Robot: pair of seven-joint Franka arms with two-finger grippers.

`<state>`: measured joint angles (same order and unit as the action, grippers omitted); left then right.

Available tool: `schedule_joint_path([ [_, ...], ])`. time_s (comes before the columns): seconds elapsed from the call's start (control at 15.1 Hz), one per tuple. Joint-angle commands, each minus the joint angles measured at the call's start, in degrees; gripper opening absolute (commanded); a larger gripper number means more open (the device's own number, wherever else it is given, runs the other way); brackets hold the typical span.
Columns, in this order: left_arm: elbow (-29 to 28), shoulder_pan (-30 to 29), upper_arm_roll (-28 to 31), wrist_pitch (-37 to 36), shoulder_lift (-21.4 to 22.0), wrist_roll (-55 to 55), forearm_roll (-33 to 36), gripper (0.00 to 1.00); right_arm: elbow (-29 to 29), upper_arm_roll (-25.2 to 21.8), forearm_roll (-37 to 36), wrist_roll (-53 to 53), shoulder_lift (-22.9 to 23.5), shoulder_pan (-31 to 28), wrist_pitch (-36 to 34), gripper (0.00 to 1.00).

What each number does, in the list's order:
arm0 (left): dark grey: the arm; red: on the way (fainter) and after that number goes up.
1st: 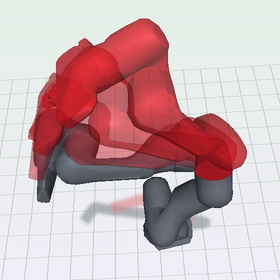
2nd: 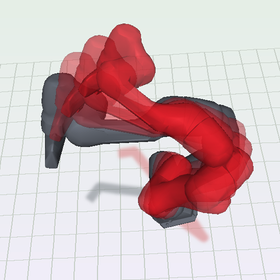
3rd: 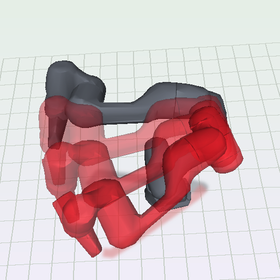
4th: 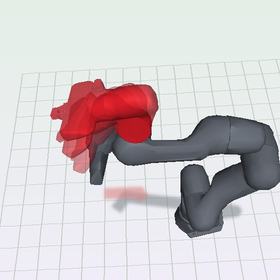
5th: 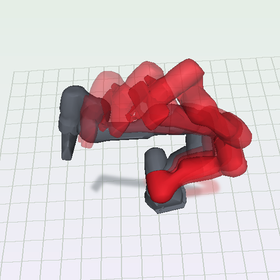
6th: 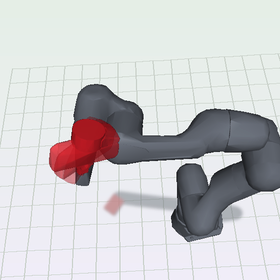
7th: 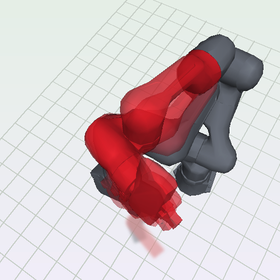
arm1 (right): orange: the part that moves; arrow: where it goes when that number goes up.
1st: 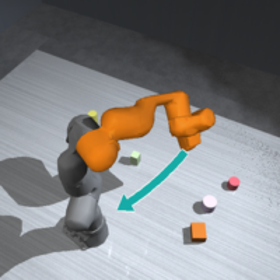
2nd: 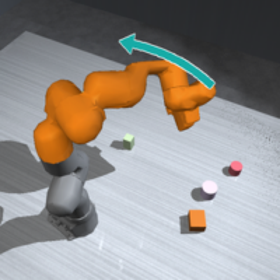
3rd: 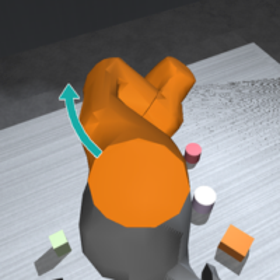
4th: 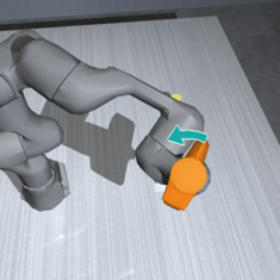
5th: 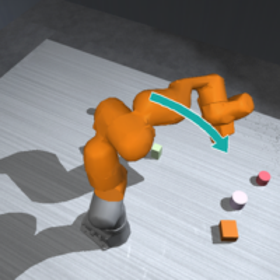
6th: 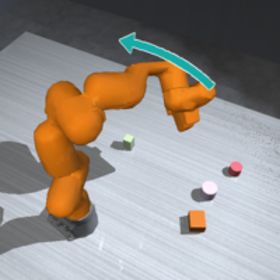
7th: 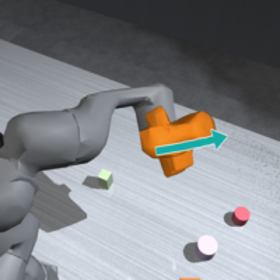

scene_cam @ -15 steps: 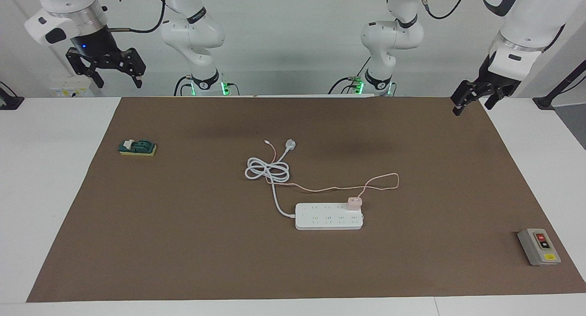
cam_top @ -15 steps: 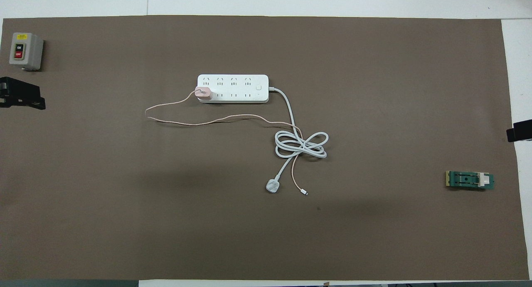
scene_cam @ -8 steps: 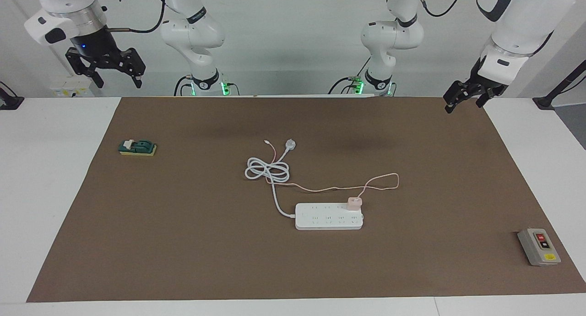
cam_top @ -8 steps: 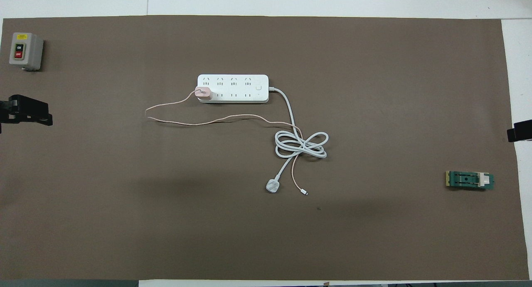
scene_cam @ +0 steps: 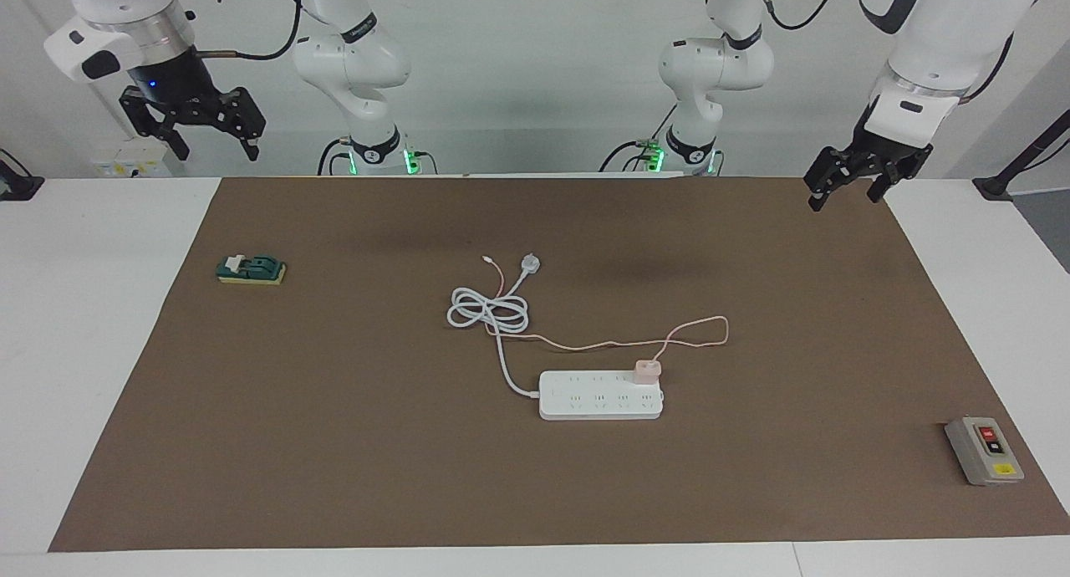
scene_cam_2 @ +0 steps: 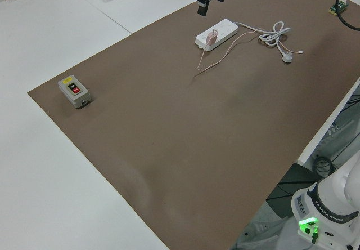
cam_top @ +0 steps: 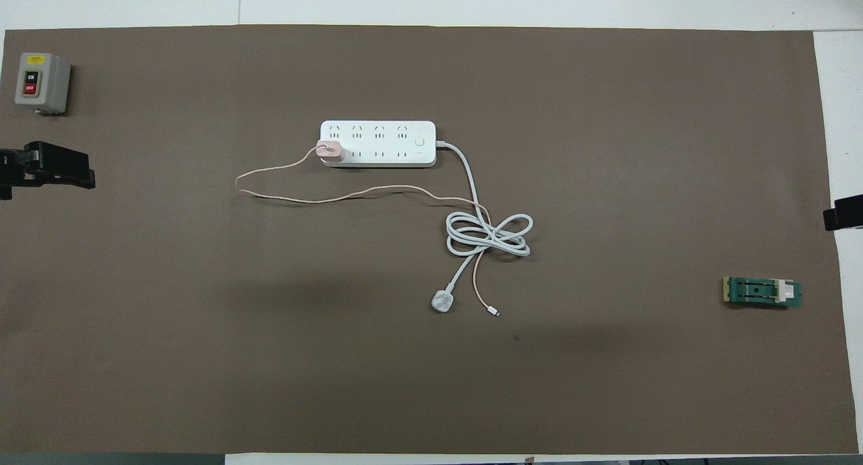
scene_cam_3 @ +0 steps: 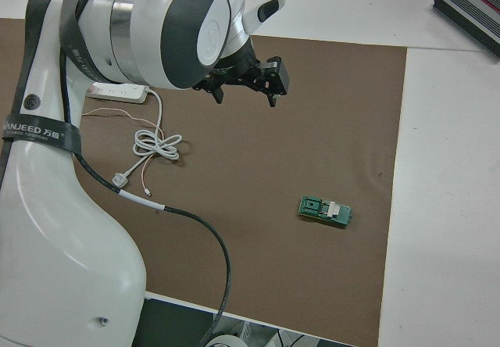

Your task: Plug charger into power strip

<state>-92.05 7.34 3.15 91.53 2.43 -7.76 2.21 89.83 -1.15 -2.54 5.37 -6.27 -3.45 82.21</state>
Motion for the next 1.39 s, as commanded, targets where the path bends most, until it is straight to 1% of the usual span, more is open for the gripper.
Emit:
schedule_joint_path([
  [0.0,0.21,0.3,0.36,-0.3,0.3,0.81,-0.71,1.0,1.48,0.44,1.14,-0.18,-1.37,-1.12,0.14,1.0],
  [0.26,-0.23,-1.01,-1.48,-1.0,0.38,1.43,-1.68,1.0,1.48,0.36,1.14,-0.27,-1.46,-1.12,0.14,1.0],
  [0.46,-0.85,-0.93,-1.75,-1.52,0.64,2.13,-1.77,1.0,1.31,0.27,1.14,-0.18,-1.55,-1.3,-0.12,1.0],
  [0.66,-0.85,-0.23,-1.57,-2.84,0.82,1.96,-4.31,1.0,1.48,0.27,1.14,-0.27,-1.9,-1.21,-0.12,1.0],
  [0.86,-1.64,-0.05,-1.4,-4.25,1.17,1.69,-4.23,1.0,1.48,0.27,1.05,-0.18,-1.9,-1.73,-0.21,1.0],
  [1.32,-2.34,-0.14,-1.4,-4.17,1.7,1.78,-4.23,1.0,1.57,0.36,1.05,-0.27,-2.08,-2.0,-0.47,1.0],
])
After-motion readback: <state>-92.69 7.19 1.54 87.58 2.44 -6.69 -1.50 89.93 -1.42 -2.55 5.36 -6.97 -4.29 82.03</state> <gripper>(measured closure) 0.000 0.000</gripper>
